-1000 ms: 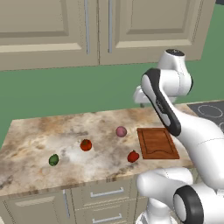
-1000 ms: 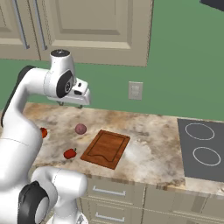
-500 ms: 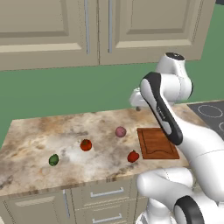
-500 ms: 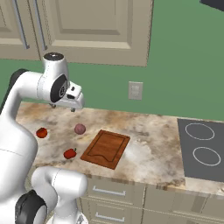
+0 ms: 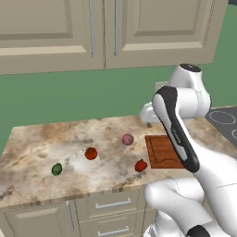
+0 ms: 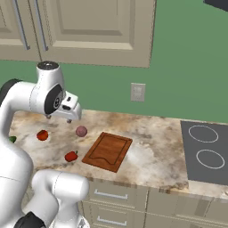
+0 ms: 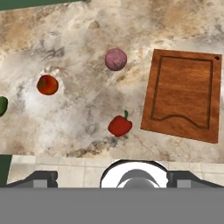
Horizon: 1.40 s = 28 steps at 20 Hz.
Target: Place the avocado, onion, tomato, and bell pepper on the cutting board.
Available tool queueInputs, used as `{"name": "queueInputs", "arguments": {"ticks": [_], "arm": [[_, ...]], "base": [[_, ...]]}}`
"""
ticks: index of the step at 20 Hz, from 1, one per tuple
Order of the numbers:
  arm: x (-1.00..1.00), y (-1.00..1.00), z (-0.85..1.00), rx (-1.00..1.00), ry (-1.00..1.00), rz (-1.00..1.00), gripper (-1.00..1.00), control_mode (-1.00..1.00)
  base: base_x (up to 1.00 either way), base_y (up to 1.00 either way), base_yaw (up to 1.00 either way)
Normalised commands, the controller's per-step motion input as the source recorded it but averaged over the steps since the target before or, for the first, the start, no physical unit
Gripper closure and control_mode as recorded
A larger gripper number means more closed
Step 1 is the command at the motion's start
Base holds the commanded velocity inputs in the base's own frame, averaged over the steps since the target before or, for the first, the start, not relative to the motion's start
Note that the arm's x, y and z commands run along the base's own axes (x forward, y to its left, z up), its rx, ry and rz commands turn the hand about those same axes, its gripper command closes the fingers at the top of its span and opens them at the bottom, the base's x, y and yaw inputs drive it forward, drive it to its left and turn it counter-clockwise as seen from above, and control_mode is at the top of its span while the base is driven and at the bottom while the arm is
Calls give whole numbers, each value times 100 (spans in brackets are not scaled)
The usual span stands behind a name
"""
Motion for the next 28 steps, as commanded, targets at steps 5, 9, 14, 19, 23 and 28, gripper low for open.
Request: {"name": "queueInputs", "arguments": {"ticks": [5, 9, 14, 19, 23, 28], "arm": [[-9, 0, -16, 0, 0, 0, -100, -100], [0, -4, -20, 0, 0, 0, -100, -100], [1, -2, -32, 0, 0, 0, -100, -100], [9, 0, -30, 0, 0, 0, -100, -100], [10, 0, -18, -1, 0, 0, -100, -100], [15, 0, -17, -3, 0, 0, -100, -100]], "base": [[0, 0, 0], [0, 0, 0], [0, 0, 0], [0, 0, 0], [0, 0, 0], [0, 0, 0]]}}
